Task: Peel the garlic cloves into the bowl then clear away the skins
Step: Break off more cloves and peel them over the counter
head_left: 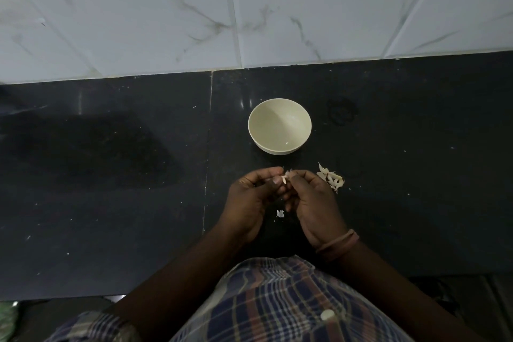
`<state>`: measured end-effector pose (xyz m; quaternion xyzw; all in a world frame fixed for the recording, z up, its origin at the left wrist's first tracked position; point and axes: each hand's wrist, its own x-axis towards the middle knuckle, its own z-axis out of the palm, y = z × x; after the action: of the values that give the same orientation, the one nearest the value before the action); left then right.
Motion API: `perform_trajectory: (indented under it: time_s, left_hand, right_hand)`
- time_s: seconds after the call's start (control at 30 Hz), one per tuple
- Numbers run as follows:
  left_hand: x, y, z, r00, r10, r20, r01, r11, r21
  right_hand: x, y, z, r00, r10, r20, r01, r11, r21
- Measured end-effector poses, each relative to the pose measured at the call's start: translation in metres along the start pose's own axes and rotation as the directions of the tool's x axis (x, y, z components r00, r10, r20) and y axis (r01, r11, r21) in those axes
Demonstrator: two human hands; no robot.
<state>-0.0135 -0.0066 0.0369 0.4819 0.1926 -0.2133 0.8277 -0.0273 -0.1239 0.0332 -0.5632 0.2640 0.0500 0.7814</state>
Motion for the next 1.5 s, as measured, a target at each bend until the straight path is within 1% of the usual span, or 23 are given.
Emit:
perform_trajectory:
  time_s: [0.07, 0.13, 0.23, 0.37, 0.43, 0.53, 0.63, 0.73, 0.83, 0.97, 1.07, 1.23, 1.3, 1.43, 1.5]
  left_hand:
    - [-0.001, 0.0, 0.0, 1.0, 0.011, 0.026, -0.011, 1.0, 0.023]
    - [0.0, 0.001, -0.003, 0.999, 0.019, 0.03, -0.018, 1.0, -0.012]
    - [0.002, 0.005, -0.01, 1.0, 0.007, -0.004, -0.007, 0.999, -0.05]
    - [0.0, 0.006, -0.017, 1.0, -0.013, -0.004, 0.012, 0.996, -0.091]
    - [0.0, 0.003, -0.018, 1.0, -0.01, -0.005, 0.01, 0.994, -0.107]
    - [0.0, 0.0, -0.014, 1.0, 0.014, -0.026, -0.017, 0.991, -0.136]
    - [-0.003, -0.006, -0.011, 0.999, 0.028, -0.024, -0.031, 0.99, -0.136]
    - [-0.005, -0.01, -0.011, 0.999, 0.036, -0.024, -0.039, 0.992, -0.121]
    - [-0.006, -0.011, -0.013, 0.999, 0.033, -0.016, -0.034, 0.992, -0.12]
    - [-0.008, -0.013, -0.012, 0.999, 0.037, -0.025, -0.04, 0.989, -0.141]
    - [-0.008, -0.012, -0.013, 0.998, 0.047, -0.03, -0.05, 0.992, -0.12]
    - [-0.009, -0.01, -0.013, 0.997, 0.072, -0.018, -0.073, 0.997, -0.032]
    - [-0.009, -0.009, -0.012, 0.998, 0.065, -0.005, -0.065, 0.997, -0.032]
    - [-0.008, -0.006, -0.01, 0.999, 0.02, 0.047, -0.016, 0.996, -0.09]
    - [-0.008, -0.005, -0.009, 0.998, 0.002, 0.065, 0.005, 0.994, -0.109]
  right_hand:
    - [0.005, -0.002, -0.004, 0.997, -0.054, -0.054, 0.049, 0.995, -0.087]
    - [0.009, -0.005, -0.008, 0.994, -0.105, -0.041, 0.097, 0.982, -0.165]
    - [0.006, -0.004, -0.009, 0.986, -0.166, -0.034, 0.153, 0.96, -0.236]
    - [0.003, 0.007, -0.015, 0.979, -0.192, -0.065, 0.16, 0.929, -0.334]
    - [0.002, 0.01, -0.018, 0.975, -0.219, -0.021, 0.187, 0.874, -0.449]
    - [0.0, 0.007, -0.021, 0.961, -0.269, 0.062, 0.251, 0.76, -0.6]
    - [-0.001, 0.002, -0.021, 0.935, -0.344, 0.088, 0.31, 0.667, -0.678]
    - [0.0, -0.003, -0.023, 0.913, -0.391, 0.118, 0.371, 0.672, -0.641]
    - [-0.003, -0.005, -0.022, 0.903, -0.376, 0.207, 0.421, 0.676, -0.605]
    - [-0.009, -0.004, -0.021, 0.845, -0.454, 0.282, 0.524, 0.593, -0.612]
    - [-0.008, -0.005, -0.02, 0.831, -0.474, 0.29, 0.541, 0.573, -0.616]
    - [-0.011, -0.007, -0.018, 0.847, -0.458, 0.272, 0.515, 0.576, -0.635]
    - [-0.01, -0.007, -0.017, 0.86, -0.438, 0.262, 0.497, 0.605, -0.622]
    - [-0.012, -0.013, -0.014, 0.921, -0.331, 0.205, 0.387, 0.733, -0.56]
    - [-0.013, -0.014, -0.013, 0.94, -0.291, 0.177, 0.34, 0.777, -0.53]
